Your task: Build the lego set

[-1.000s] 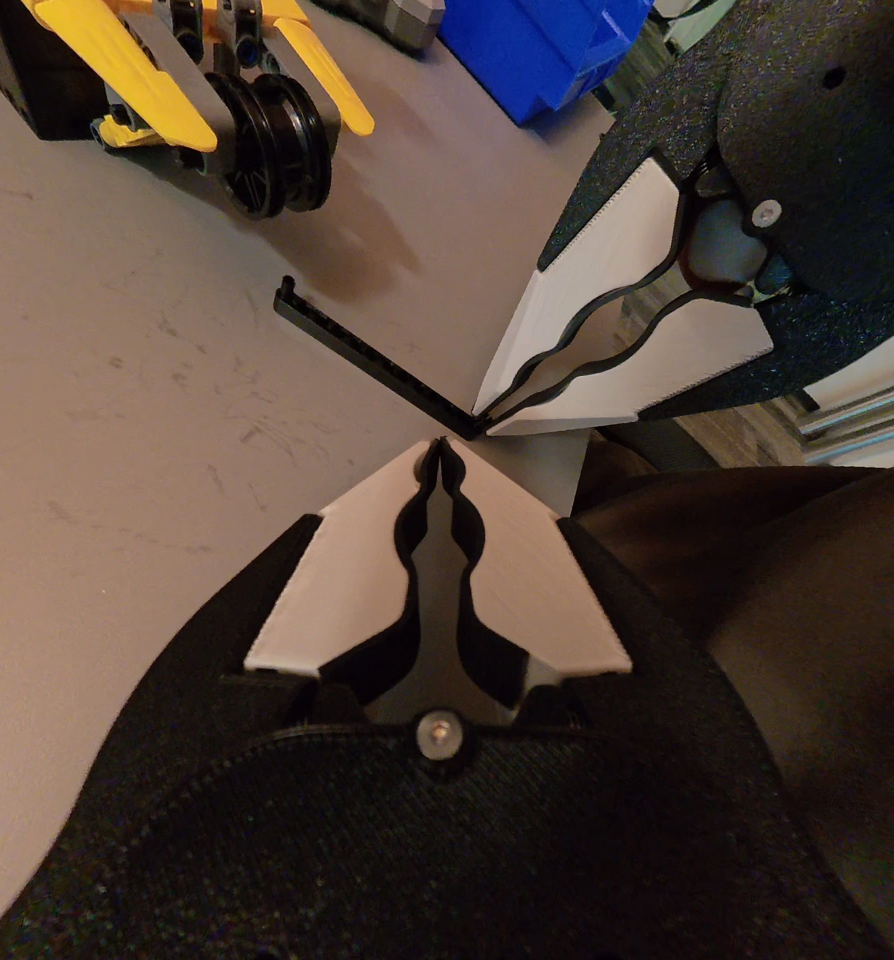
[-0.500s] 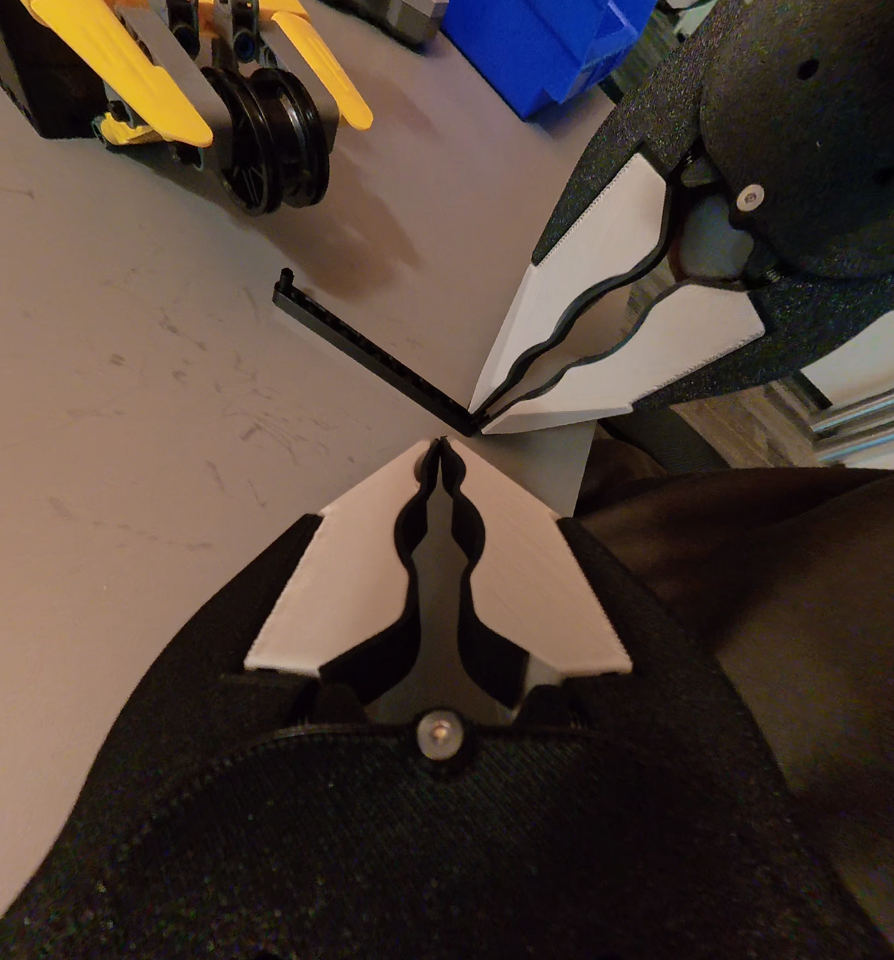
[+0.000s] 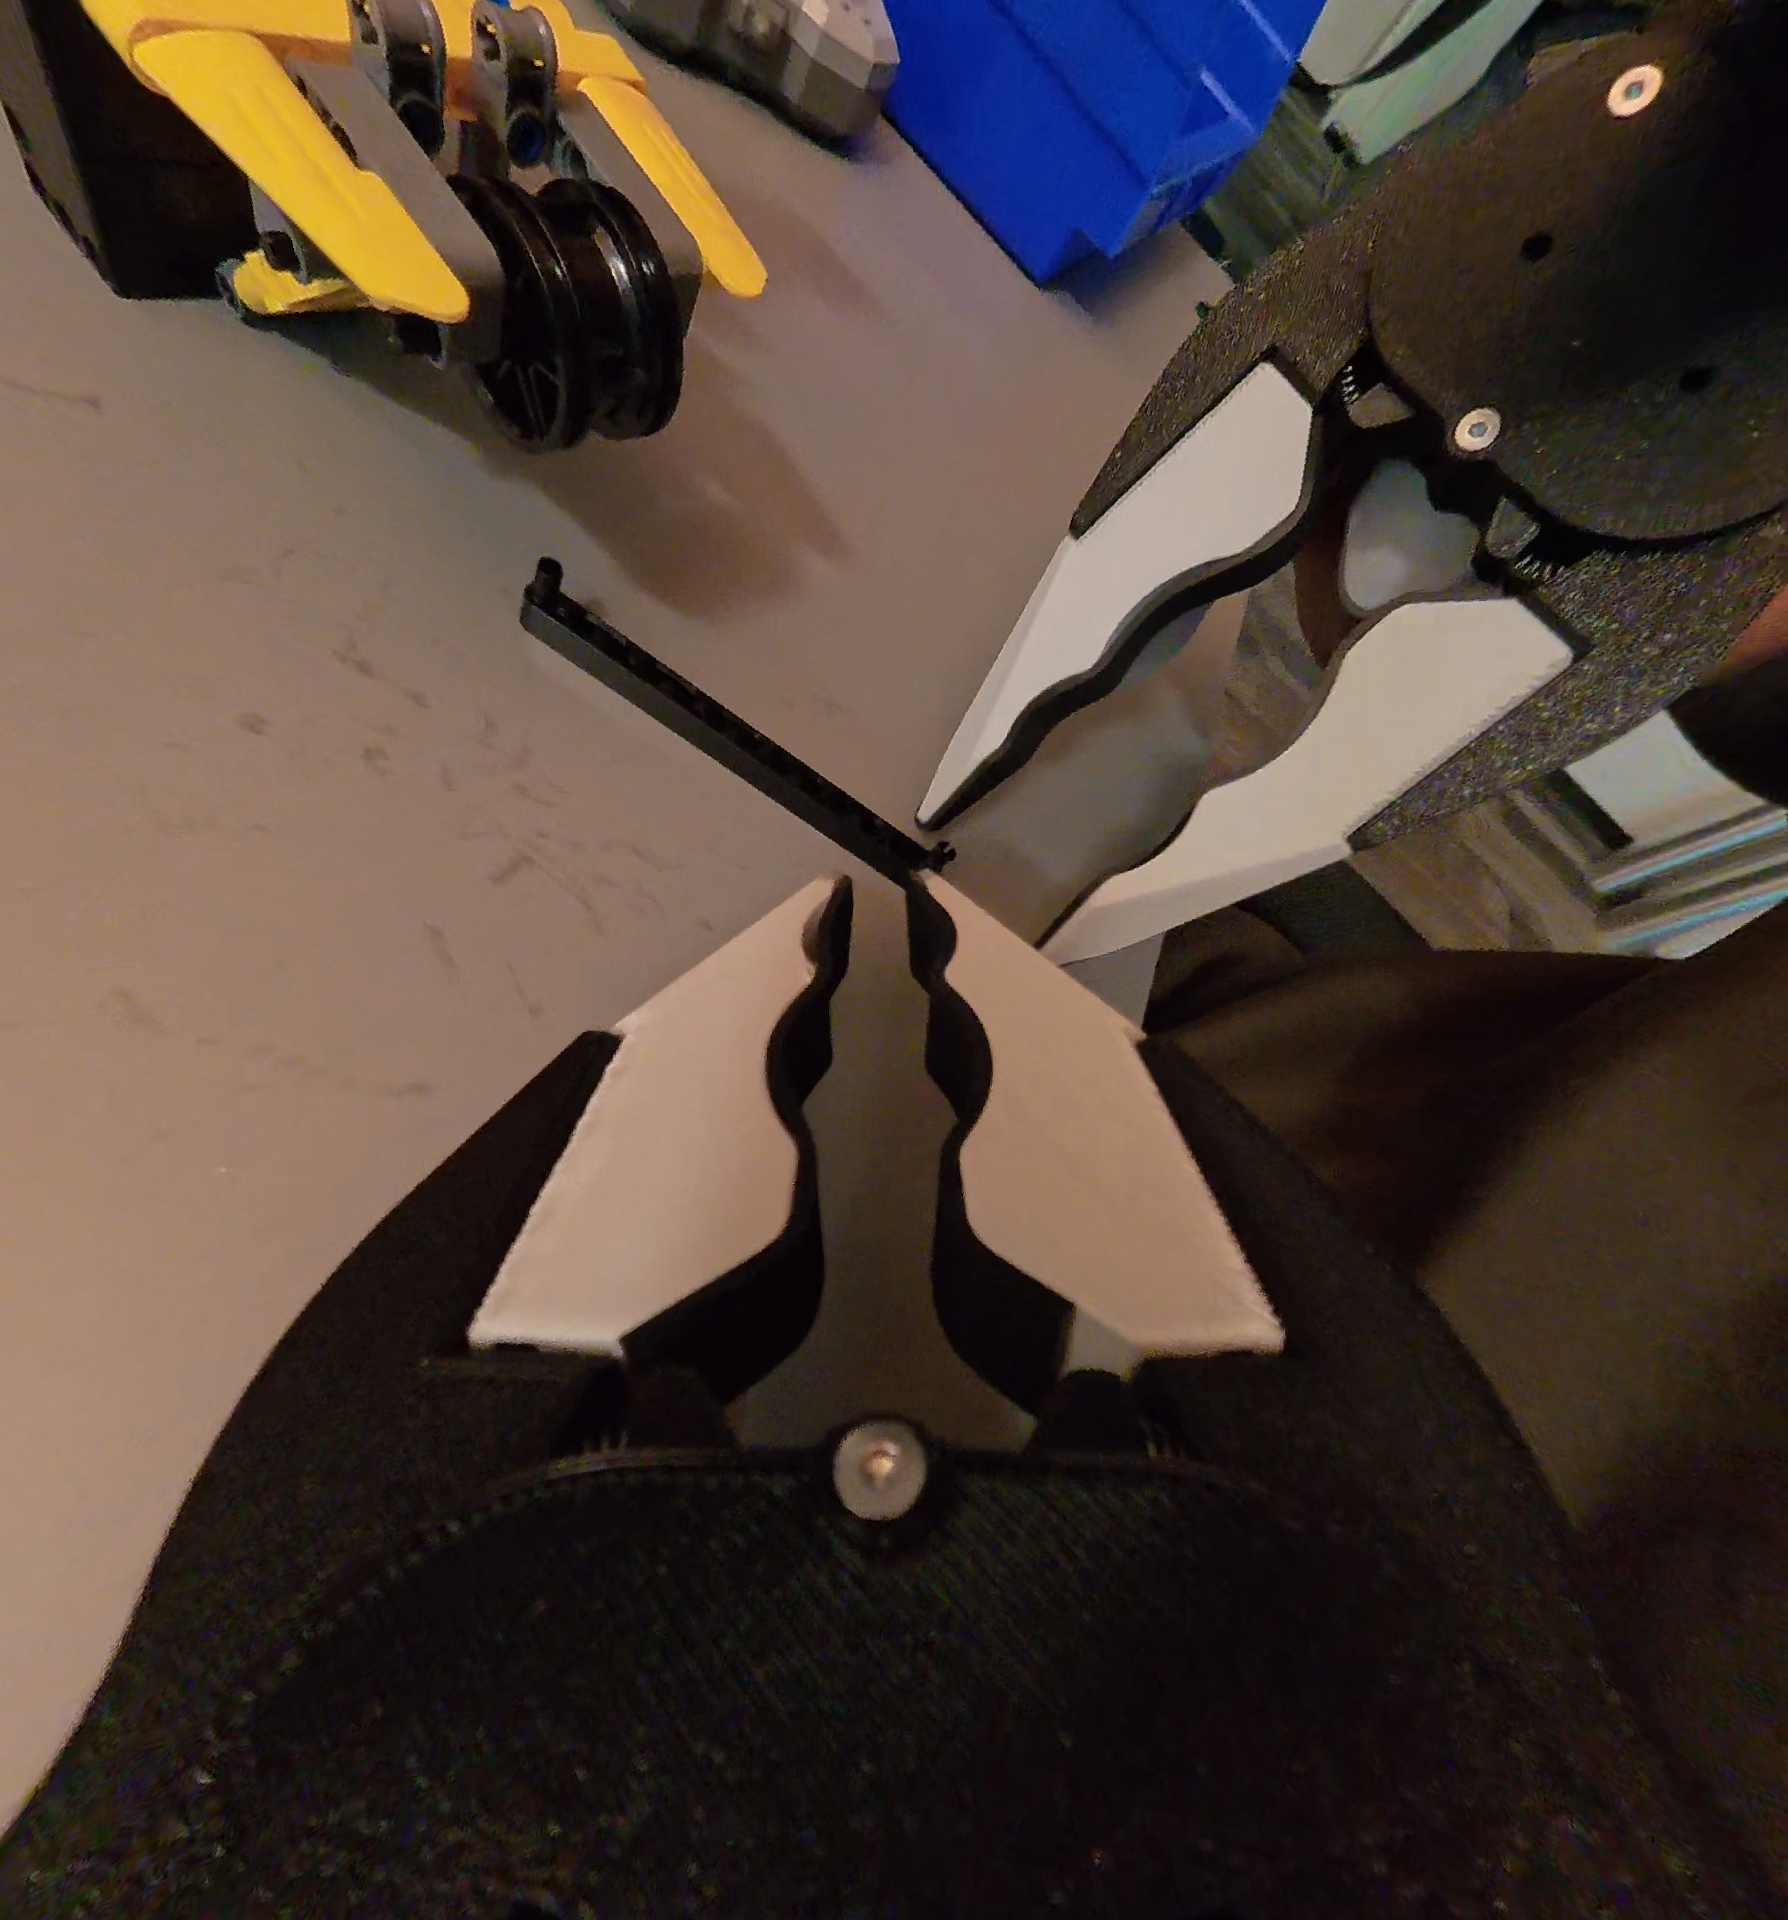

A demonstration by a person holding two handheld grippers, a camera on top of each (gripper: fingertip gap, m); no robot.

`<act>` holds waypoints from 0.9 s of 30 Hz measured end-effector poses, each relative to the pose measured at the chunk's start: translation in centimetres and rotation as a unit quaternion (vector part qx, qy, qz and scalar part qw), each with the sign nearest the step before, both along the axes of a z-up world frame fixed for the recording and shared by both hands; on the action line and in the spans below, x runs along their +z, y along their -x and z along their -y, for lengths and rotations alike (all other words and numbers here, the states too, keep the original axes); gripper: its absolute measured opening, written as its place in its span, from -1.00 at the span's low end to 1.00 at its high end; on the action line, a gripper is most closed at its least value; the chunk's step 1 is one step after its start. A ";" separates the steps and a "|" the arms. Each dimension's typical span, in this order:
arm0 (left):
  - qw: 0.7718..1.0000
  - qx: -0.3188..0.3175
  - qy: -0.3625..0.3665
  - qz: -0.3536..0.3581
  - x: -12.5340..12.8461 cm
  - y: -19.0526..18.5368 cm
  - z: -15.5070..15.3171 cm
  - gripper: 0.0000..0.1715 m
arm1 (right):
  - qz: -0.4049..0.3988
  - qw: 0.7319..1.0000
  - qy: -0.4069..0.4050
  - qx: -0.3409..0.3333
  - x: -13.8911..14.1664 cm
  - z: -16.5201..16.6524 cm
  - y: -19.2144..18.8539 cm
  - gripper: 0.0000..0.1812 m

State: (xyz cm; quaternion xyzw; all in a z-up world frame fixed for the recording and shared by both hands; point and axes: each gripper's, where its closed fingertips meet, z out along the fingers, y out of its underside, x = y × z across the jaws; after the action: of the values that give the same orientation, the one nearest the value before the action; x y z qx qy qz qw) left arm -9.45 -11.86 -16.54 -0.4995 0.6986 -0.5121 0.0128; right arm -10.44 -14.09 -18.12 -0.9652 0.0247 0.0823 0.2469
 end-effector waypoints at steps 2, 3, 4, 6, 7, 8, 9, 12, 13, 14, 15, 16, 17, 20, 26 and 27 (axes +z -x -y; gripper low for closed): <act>1.000 -0.001 -0.017 -0.001 -0.3 0.0 0.1 -0.90 | -0.018 1.000 -0.007 0.001 0.0 0.1 0.5 -0.59; 1.000 -0.006 -0.023 -0.001 -0.4 0.1 0.3 -0.82 | -0.032 0.999 -0.012 0.005 0.0 0.0 1.0 -0.57; 1.000 -0.015 -0.022 0.000 -0.4 0.3 0.5 -0.70 | -0.047 0.999 -0.018 0.011 0.0 -0.1 1.6 -0.57; 1.000 -0.020 0.000 0.001 0.1 0.3 0.5 -0.56 | -0.074 0.996 -0.038 0.031 0.4 -0.6 2.9 -0.56; 1.000 -0.017 0.018 0.001 0.4 0.2 0.3 -0.51 | -0.084 0.994 -0.050 0.041 0.7 -0.8 3.4 -0.56; 0.999 -0.014 0.040 0.004 0.9 0.2 0.1 -0.47 | -0.089 0.993 -0.062 0.048 1.0 -1.0 3.6 -0.57; 0.998 -0.013 0.064 0.010 1.6 0.1 -0.1 -0.44 | -0.085 0.993 -0.071 0.049 1.3 -1.1 3.4 -0.57; 0.993 -0.012 0.114 0.024 3.0 0.1 -0.2 -0.39 | -0.035 0.996 -0.079 0.034 1.6 -0.8 1.0 -0.57; 0.993 -0.010 0.114 0.026 3.1 0.1 -0.1 -0.39 | -0.014 0.996 -0.080 0.028 1.6 -0.6 0.0 -0.57; 0.994 -0.005 0.106 0.029 3.1 0.0 0.2 -0.38 | 0.004 0.996 -0.082 0.022 1.8 -0.5 -1.0 -0.57; 0.995 0.001 0.091 0.033 2.8 -0.1 0.5 -0.37 | 0.020 0.996 -0.087 0.017 1.9 -0.4 -1.8 -0.57; 0.997 0.009 0.069 0.035 2.3 -0.2 1.0 -0.34 | 0.032 0.995 -0.092 0.012 2.0 -0.3 -2.6 -0.57; 0.998 0.023 0.043 0.033 1.8 -0.5 1.3 -0.27 | 0.041 0.994 -0.097 0.008 2.0 -0.3 -3.2 -0.57; 0.997 0.064 -0.029 0.031 0.4 -1.1 1.7 -0.17 | 0.045 0.993 -0.106 -0.002 1.7 -0.1 -4.3 -0.57; 0.991 0.070 -0.109 0.022 -1.1 -1.6 2.0 -0.26 | 0.051 0.991 -0.123 -0.002 1.3 0.1 -4.5 -0.56; 0.991 0.063 -0.113 0.016 -1.4 -1.6 2.2 -0.27 | 0.056 0.991 -0.123 -0.001 1.3 0.2 -4.6 -0.56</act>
State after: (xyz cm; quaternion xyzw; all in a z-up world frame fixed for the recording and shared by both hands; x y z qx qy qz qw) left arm -7.88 -14.09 -17.91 -0.5295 0.7191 -0.4358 0.1125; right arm -5.85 -14.34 -16.82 -0.9306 0.0019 0.0302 0.3649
